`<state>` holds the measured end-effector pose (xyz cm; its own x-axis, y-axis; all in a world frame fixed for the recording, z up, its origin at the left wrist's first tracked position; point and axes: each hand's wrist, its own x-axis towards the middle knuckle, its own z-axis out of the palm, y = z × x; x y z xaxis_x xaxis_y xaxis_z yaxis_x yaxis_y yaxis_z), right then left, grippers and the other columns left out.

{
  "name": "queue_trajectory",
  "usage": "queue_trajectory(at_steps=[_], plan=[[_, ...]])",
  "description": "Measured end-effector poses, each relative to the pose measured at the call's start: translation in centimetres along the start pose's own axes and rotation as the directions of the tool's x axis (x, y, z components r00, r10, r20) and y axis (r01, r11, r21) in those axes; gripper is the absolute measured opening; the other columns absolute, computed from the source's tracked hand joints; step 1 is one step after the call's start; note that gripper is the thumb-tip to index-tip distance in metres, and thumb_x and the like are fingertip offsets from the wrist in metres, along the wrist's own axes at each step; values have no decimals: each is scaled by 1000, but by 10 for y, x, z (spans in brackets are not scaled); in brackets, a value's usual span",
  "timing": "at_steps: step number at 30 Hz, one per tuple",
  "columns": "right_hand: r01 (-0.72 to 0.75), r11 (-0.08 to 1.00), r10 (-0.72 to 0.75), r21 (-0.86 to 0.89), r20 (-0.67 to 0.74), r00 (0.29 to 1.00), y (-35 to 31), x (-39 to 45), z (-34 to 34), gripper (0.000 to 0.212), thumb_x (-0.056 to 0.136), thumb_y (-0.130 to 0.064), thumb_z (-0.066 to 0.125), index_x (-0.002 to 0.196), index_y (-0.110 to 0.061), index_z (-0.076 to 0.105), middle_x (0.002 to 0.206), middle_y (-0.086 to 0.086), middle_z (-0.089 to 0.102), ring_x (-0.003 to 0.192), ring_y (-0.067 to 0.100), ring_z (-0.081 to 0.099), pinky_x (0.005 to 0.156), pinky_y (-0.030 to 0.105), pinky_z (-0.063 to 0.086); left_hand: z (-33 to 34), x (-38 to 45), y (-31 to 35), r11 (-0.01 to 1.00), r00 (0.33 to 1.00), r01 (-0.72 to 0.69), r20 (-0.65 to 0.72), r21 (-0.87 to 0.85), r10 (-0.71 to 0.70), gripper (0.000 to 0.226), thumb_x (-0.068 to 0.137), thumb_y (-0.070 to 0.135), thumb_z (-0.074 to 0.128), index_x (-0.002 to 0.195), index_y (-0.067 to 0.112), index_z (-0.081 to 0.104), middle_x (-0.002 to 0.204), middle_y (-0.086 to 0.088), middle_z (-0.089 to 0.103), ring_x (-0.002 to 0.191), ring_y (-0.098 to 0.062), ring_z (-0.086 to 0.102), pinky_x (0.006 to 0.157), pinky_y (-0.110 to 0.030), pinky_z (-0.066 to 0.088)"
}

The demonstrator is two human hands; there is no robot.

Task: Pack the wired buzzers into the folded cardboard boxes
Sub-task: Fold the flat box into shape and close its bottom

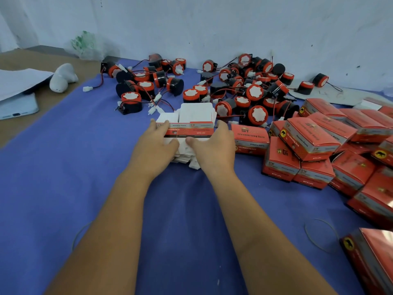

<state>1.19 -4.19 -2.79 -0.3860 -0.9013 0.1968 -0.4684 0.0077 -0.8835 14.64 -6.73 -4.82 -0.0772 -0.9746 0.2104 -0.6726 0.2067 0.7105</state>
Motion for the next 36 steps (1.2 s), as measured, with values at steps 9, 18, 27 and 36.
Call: queue_trajectory(at_steps=[9, 18, 27, 36], plan=[[-26, 999, 29, 41, -66, 997, 4, 20, -16, 27, 83, -22, 75, 95, -20, 51, 78, -19, 52, 68, -1, 50, 50, 9, 31, 3, -3, 4, 994, 998, -24, 63, 104, 17, 113, 64, 77, 68, 155, 32, 20, 164, 0, 14, 150, -19, 12, 119, -44, 22], [106, 987, -109, -118, -19, 994, 4, 25, -26, 36, 93, -17, 65, 117, -3, 42, 87, -3, 54, 76, 16, 53, 48, 18, 32, 7, -2, 3, 976, 1000, 9, 16, 216, -12, 107, 70, 75, 63, 155, 31, 17, 165, -3, 9, 148, -28, 15, 116, -49, 19], [177, 806, -301, -565, -134, 944, -13, 12, -19, 30, 96, -29, 58, 111, -6, 47, 116, 11, 47, 105, 27, 47, 80, 34, 41, 11, -7, 5, 958, 938, 86, -347, 273, 15, 69, 68, 64, 75, 121, 22, 58, 135, -8, 48, 137, -30, 26, 104, -42, 25], [-383, 565, 397, 731, 166, 903, -24, 23, -17, 16, 95, 5, 44, 105, -6, 51, 92, 14, 63, 43, 19, 64, 42, 25, 53, 11, -6, 11, 991, 916, -8, -396, 136, 62, 31, 80, 38, 73, 107, 21, 72, 99, 4, 65, 111, -26, 46, 88, -34, 34]])
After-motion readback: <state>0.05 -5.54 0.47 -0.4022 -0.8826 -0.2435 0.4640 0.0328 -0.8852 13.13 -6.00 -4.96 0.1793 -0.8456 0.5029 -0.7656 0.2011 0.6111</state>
